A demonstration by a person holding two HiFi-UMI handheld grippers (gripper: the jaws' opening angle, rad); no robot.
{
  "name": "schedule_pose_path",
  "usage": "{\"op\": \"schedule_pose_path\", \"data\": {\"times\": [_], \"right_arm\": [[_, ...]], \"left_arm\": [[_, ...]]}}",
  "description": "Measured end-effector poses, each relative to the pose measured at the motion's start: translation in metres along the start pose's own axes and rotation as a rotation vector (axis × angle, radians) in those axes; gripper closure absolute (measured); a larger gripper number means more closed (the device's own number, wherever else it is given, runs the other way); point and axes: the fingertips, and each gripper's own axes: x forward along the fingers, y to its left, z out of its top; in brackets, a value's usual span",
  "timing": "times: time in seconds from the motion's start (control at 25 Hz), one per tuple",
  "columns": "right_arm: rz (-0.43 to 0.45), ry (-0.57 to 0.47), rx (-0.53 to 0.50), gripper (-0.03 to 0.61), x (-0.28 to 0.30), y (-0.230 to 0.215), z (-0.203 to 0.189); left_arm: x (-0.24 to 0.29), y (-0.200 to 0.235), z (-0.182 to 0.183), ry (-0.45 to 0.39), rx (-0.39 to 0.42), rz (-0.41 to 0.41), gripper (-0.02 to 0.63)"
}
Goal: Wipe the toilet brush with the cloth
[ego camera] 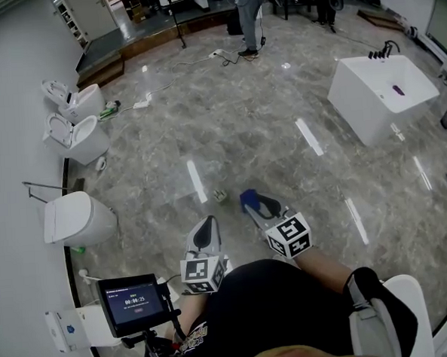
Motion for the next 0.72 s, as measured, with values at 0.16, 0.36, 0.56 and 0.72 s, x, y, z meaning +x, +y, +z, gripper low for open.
{"op": "schedule_pose_path", "data": {"times": [0.16,0.36,0.56,0.72], "right_arm": [[-0.003,0.0,-0.001,0.442,-0.003,0.0,0.001],[-0.004,0.002,-0.002,0.445,-0.004,-0.001,0.001],[-0.005,0.007,-0.008,0.448,0.003,-0.001,0.0],[-0.011,0.007,-0.016,0.469,0.007,-0.004,0.005]], "left_arm": [[0.001,-0.005,0.004,0.008,0.006,-0.01,0.607],[0.002,-0.004,0.003,0.01,0.008,-0.009,0.607],[0.007,0.002,0.002,0.012,0.006,-0.014,0.607],[0.011,0.008,0.0,0.014,0.008,-0.013,0.607]]}}
